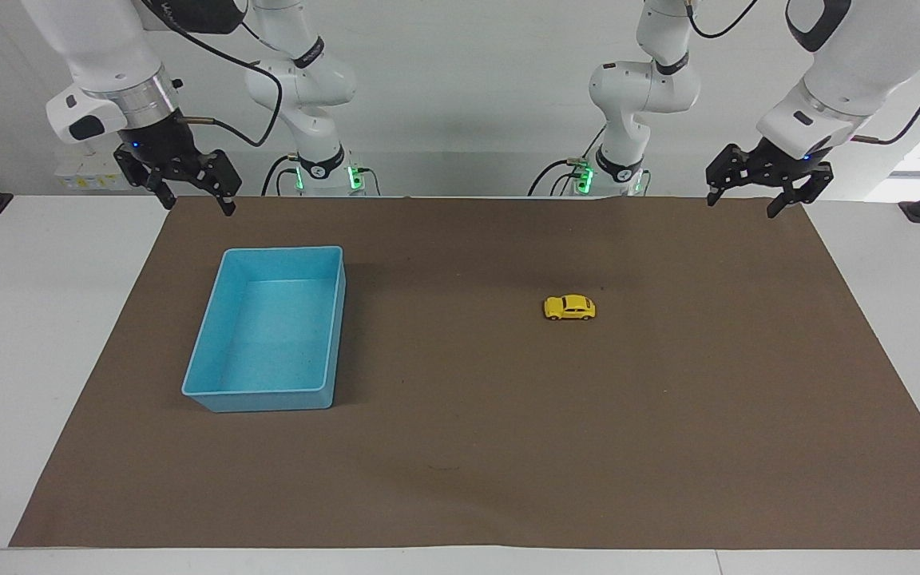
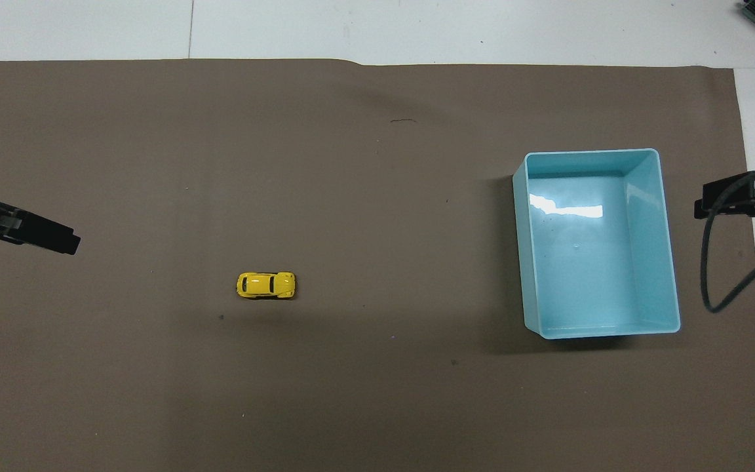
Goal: Wind up and store yellow beetle car
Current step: 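Reach the left gripper down toward the yellow toy car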
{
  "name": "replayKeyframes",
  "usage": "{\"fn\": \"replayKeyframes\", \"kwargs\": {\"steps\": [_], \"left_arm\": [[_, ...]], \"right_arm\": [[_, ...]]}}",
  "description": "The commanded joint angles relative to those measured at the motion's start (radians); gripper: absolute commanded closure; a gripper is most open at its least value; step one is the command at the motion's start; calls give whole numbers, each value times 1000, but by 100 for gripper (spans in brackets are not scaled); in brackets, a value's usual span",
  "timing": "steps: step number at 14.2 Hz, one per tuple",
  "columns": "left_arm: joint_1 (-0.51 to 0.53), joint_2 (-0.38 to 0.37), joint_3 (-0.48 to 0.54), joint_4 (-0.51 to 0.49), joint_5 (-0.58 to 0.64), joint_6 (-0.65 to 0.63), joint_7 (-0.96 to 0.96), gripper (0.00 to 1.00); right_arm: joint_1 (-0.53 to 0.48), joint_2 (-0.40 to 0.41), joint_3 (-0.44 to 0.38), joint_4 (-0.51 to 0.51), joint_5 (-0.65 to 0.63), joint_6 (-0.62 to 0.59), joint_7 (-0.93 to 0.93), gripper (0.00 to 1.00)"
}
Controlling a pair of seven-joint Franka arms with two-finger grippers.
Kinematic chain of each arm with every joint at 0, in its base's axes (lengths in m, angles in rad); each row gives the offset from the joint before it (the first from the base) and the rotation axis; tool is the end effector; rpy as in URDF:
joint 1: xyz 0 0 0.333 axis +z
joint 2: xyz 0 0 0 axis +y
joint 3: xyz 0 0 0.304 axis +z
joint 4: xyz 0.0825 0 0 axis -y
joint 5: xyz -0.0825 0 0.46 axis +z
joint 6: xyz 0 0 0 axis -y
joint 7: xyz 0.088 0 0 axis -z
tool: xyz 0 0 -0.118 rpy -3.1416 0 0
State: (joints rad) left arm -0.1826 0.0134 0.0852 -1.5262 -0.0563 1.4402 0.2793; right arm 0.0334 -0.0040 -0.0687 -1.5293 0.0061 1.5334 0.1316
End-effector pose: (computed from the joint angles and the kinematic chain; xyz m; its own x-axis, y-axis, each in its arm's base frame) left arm 0.6159 -0.0678 0.6067 0.9240 -0.3738 -0.0800 -0.3679 -0.9264 0.0803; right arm 0.6256 -0.0214 0.6234 0.9861 -0.1659 0.0072 -0.1658 -0.9861 -0.0074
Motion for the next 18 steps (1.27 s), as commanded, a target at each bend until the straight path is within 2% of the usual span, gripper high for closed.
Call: {"fn": "replayKeyframes", "kwargs": {"steps": [1, 5, 12, 16, 18], "left_arm": [[-37, 23, 11, 1, 12, 0, 162, 0], [-51, 39, 11, -14, 0, 66, 474, 0], [-43, 42, 11, -115, -5, 196, 1022, 0], [-90, 77, 11, -190, -5, 305, 1089, 0], [-125, 73, 14, -265, -5, 377, 1087, 0]], "right_arm": [[-6, 7, 4, 11, 15, 4, -9, 0], [-6, 7, 6, 11, 15, 4, -10, 0], [-6, 7, 4, 11, 15, 4, -10, 0], [-6, 7, 4, 11, 15, 4, -9, 0], [-6, 7, 4, 11, 15, 4, -10, 0]]}}
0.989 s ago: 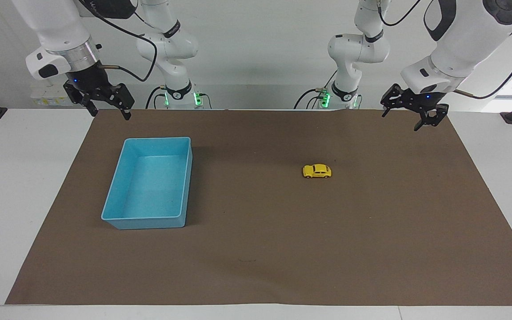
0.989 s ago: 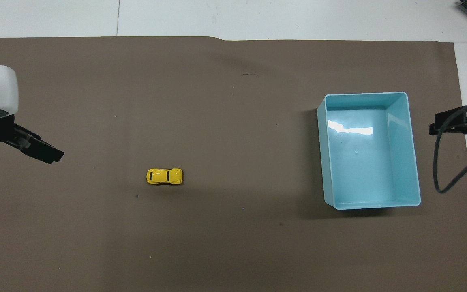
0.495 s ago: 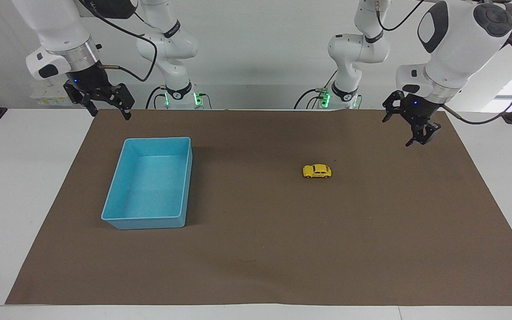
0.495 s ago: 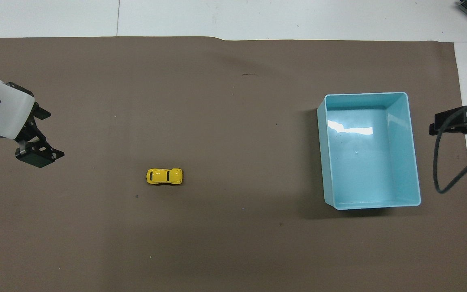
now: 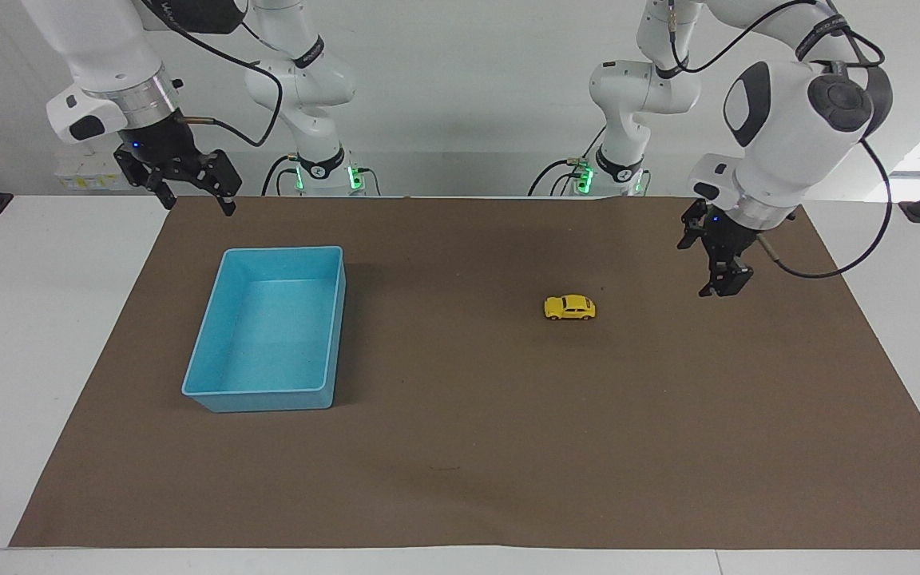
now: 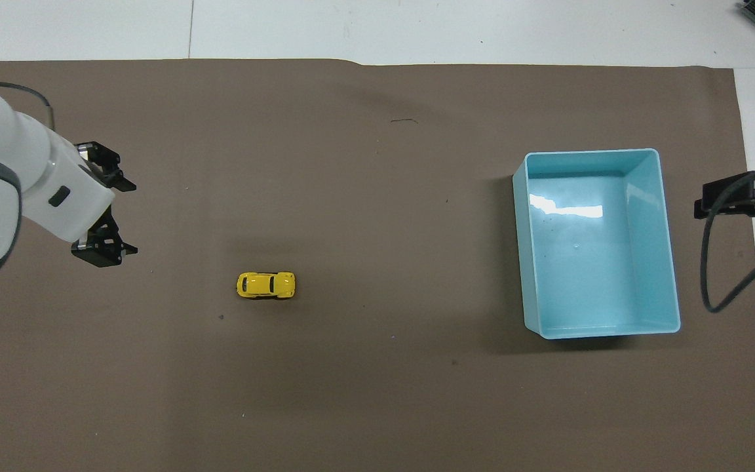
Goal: Wind up and store yellow beetle car
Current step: 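Reach the left gripper down toward the yellow toy car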
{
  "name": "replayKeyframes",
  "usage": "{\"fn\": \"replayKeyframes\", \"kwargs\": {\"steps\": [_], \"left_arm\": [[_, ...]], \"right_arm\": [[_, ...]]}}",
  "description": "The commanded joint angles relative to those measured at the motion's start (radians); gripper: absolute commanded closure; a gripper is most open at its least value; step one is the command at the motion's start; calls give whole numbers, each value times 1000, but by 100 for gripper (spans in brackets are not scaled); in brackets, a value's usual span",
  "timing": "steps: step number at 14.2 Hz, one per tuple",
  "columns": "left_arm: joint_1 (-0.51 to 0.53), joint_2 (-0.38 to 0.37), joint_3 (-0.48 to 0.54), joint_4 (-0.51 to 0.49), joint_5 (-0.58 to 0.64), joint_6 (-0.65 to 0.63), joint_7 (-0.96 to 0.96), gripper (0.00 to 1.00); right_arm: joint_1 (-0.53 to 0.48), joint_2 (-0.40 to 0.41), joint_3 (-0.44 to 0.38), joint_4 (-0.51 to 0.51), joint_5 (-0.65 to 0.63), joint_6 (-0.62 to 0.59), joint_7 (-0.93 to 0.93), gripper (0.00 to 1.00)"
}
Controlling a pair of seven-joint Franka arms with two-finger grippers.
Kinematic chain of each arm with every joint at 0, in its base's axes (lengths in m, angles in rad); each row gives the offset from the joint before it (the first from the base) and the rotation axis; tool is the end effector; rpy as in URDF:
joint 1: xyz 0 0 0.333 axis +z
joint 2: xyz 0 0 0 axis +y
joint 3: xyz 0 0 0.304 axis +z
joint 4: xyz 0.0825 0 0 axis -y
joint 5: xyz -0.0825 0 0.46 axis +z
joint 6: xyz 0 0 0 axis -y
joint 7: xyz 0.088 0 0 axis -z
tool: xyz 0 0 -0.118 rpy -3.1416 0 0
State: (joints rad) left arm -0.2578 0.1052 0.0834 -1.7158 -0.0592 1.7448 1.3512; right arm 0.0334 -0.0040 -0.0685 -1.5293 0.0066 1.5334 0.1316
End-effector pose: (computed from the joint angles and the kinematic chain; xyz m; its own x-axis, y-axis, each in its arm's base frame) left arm 0.6475 -0.1217 0.4687 0.0588 -0.9978 0.0309 -0.9948 -0.0560 0.0847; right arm 0.6257 -0.0212 0.6234 0.9862 -0.1657 0.0071 -0.1656 -0.9862 -0.0079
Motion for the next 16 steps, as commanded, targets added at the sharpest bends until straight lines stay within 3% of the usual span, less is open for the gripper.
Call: {"fn": "replayKeyframes", "kwargs": {"steps": [1, 11, 16], "left_arm": [[-63, -21, 16, -108, -2, 108, 13, 0], [-225, -16, 16, -415, -2, 497, -33, 0], [-247, -28, 16, -543, -2, 653, -119, 0]], "right_arm": [[-6, 7, 4, 11, 15, 4, -10, 0], [-7, 7, 4, 11, 15, 4, -9, 0], [-7, 7, 3, 11, 15, 4, -9, 0]]}}
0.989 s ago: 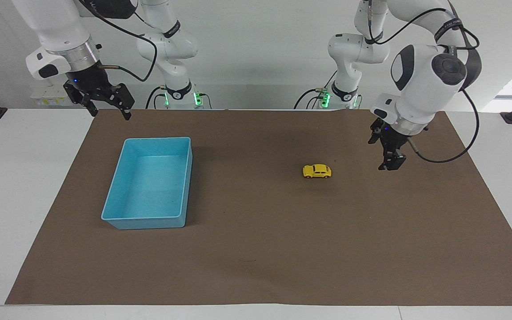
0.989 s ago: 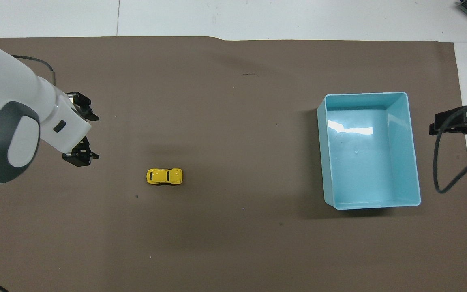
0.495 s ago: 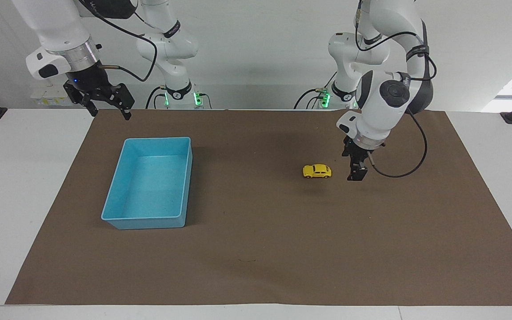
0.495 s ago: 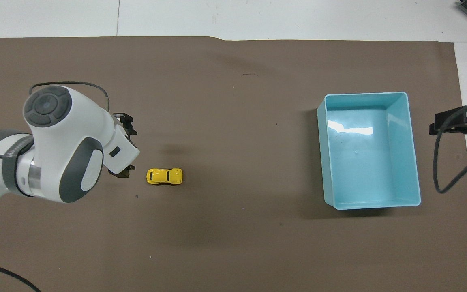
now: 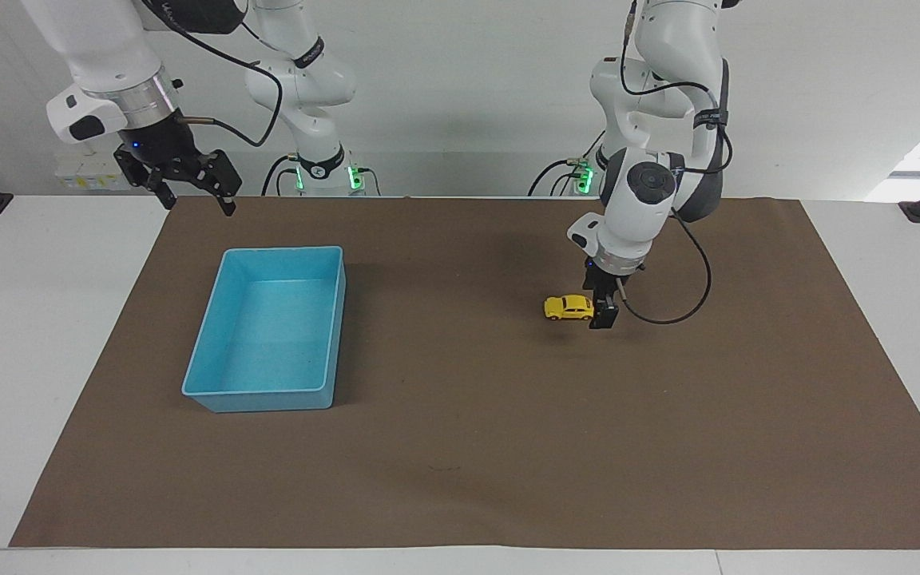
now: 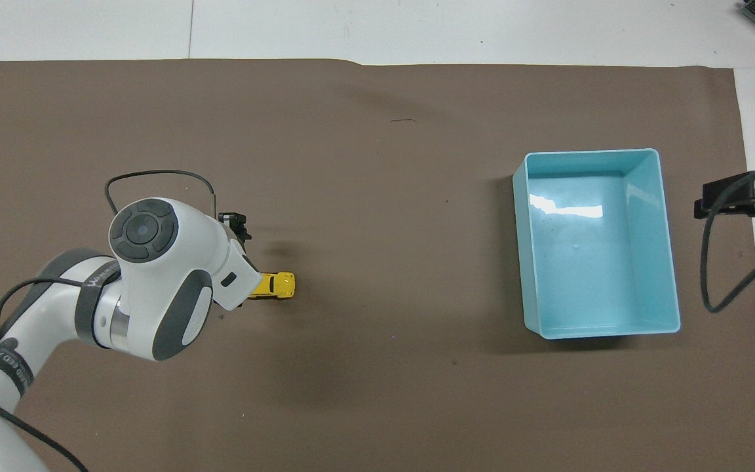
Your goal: Wind up and store yellow beetle car
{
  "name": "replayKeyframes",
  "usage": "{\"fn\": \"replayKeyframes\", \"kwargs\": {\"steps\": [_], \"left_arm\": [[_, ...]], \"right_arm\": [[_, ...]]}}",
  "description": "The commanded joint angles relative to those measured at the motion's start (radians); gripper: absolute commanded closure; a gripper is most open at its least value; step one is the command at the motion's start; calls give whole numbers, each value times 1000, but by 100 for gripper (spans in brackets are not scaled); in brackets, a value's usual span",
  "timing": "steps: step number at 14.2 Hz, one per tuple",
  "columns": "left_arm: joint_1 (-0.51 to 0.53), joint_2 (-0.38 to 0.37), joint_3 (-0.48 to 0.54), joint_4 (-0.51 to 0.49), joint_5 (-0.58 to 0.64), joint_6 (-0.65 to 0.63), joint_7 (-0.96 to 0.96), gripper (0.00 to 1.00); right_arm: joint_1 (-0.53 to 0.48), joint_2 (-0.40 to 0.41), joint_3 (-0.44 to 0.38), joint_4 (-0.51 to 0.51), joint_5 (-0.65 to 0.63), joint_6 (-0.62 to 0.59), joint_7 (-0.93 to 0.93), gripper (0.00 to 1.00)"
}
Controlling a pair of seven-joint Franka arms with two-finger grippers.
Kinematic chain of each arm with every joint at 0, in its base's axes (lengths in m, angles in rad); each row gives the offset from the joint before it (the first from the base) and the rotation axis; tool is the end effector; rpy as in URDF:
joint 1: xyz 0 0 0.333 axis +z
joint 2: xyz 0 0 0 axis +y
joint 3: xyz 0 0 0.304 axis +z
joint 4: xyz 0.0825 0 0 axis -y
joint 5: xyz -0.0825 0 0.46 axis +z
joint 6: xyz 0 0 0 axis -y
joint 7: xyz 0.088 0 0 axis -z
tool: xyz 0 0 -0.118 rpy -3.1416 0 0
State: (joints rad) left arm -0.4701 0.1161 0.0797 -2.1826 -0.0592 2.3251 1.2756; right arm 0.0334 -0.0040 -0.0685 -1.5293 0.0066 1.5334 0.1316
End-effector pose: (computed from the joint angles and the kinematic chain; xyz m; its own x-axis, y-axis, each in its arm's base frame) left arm 0.5605 -0.2320 0.2656 -0.0561 -0.9976 0.0411 -0.9983 0.0556 -0.0149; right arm 0.6257 -0.0212 0.6234 0.9862 -0.1657 0.0071 -0.1656 -0.9862 -0.0079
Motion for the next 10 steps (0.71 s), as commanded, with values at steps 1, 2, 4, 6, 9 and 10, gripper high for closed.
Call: {"fn": "replayKeyframes", "kwargs": {"steps": [1, 2, 4, 6, 9, 10], "left_arm": [[-38, -45, 17, -88, -2, 80, -68, 0], [-47, -49, 20, -92, -2, 85, -81, 0], [-76, -44, 20, -100, -2, 94, -108, 0], [-90, -42, 20, -115, -2, 103, -157, 0], [-105, -53, 20, -138, -2, 97, -186, 13], [-105, -58, 20, -141, -2, 99, -186, 14]], "right_arm": [[-7, 7, 4, 11, 15, 4, -9, 0], [-7, 7, 4, 11, 15, 4, -9, 0], [-7, 7, 4, 11, 15, 4, -9, 0], [-7, 7, 4, 11, 15, 4, -9, 0], [-7, 7, 4, 11, 15, 4, -9, 0], [-7, 7, 3, 11, 15, 4, -9, 0]]}}
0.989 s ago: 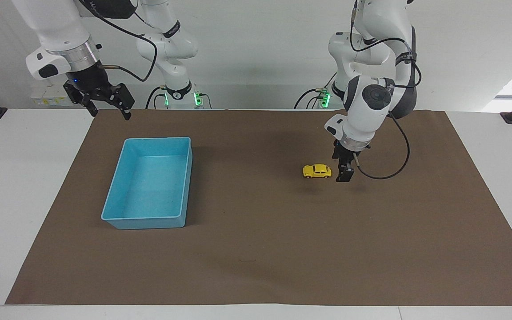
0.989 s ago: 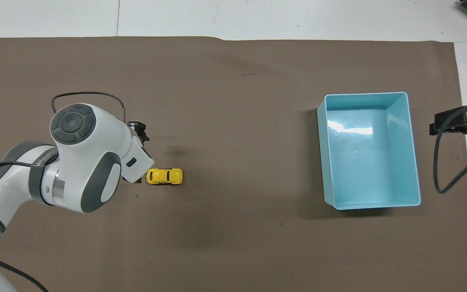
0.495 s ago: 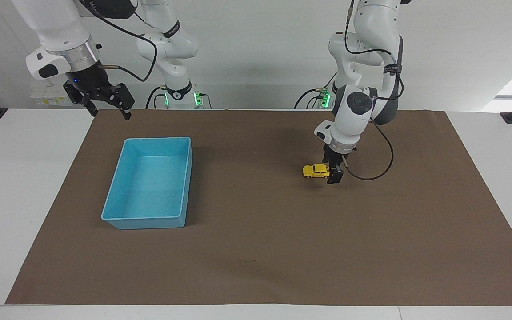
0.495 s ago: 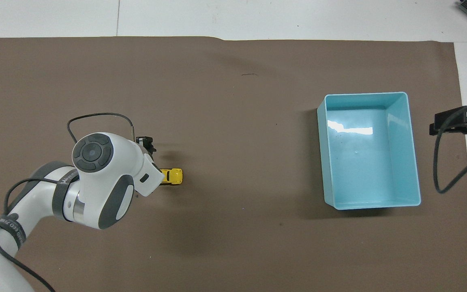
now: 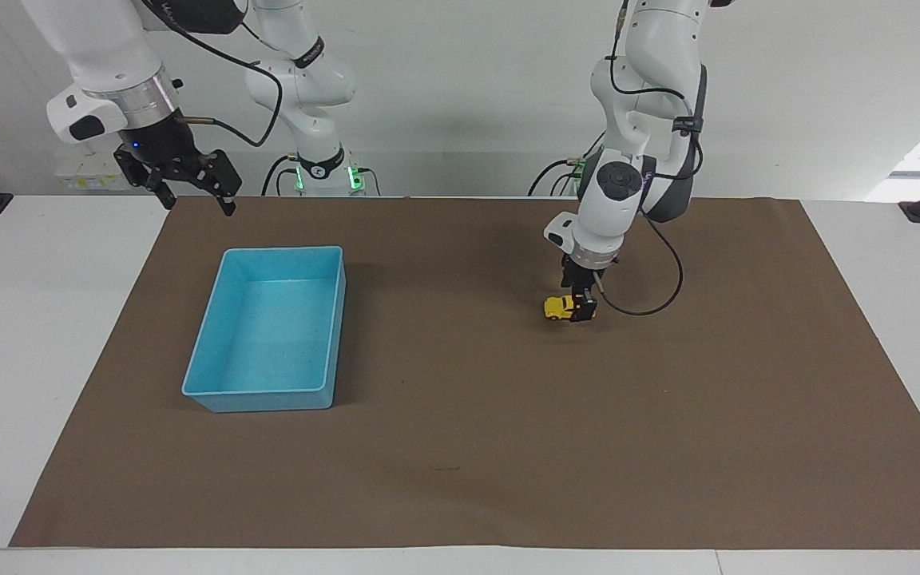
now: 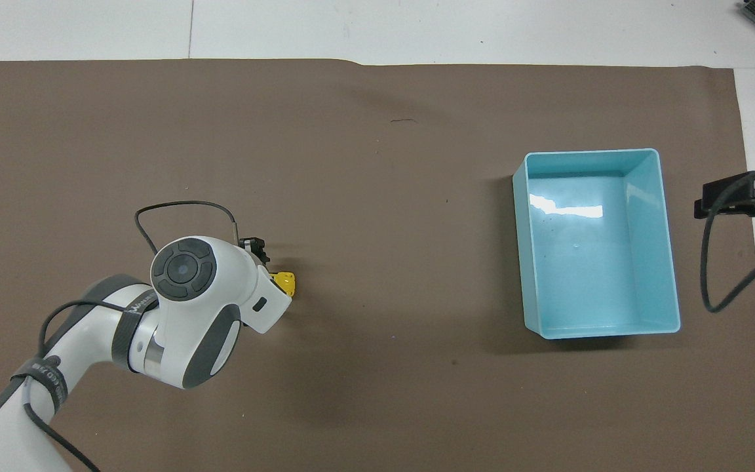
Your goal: Wind up and store yellow beetle car
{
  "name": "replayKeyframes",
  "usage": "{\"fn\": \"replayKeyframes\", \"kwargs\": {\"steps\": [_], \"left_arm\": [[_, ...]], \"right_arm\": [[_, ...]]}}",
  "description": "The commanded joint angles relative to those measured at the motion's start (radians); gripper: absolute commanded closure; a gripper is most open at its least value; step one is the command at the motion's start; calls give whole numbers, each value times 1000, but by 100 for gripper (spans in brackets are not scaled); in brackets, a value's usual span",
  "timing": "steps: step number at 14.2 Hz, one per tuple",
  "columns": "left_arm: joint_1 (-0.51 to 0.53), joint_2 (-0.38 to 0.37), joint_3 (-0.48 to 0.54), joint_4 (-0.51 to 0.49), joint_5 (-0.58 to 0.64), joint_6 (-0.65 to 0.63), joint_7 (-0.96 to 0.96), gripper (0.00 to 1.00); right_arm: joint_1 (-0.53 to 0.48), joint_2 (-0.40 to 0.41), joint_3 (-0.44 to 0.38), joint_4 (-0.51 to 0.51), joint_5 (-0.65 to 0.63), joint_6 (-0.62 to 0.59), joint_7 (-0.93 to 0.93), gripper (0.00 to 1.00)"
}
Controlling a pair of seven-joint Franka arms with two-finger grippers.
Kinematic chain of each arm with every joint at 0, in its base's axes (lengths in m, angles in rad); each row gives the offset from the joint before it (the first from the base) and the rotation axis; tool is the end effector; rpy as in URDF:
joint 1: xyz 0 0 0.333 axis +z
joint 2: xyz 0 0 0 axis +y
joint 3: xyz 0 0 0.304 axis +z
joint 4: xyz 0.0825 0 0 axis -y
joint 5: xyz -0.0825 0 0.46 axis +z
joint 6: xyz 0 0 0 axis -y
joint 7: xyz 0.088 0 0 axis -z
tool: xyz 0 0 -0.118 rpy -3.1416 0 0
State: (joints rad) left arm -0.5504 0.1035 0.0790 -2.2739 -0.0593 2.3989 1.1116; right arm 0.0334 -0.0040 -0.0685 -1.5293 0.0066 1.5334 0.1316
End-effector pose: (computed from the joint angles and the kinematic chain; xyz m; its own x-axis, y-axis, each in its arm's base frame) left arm 0.5183 -0.2646 0.2360 0.0304 -0.9988 0.0389 -0.9995 -0.0306 -0.0045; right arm 0.6257 -0.0212 0.6234 0.9862 -0.1657 0.0071 -0.1656 -0.9862 -0.0079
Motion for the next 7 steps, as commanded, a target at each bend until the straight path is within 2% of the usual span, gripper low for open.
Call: {"fn": "replayKeyframes", "kwargs": {"steps": [1, 2, 5, 6, 7], "left_arm": [[-25, -45, 21, -53, -2, 25, -22, 17], [-25, -47, 22, -58, -2, 25, -22, 25], [-26, -48, 24, -59, 1, 26, -19, 88], [-25, -47, 22, -58, 1, 28, -19, 100], [-26, -47, 22, -58, 1, 28, -18, 100]], "right_arm": [[-7, 7, 4, 11, 15, 4, -9, 0], [-7, 7, 4, 11, 15, 4, -9, 0], [-7, 7, 4, 11, 15, 4, -9, 0], [-7, 7, 4, 11, 15, 4, -9, 0], [-7, 7, 3, 11, 15, 4, -9, 0]]}}
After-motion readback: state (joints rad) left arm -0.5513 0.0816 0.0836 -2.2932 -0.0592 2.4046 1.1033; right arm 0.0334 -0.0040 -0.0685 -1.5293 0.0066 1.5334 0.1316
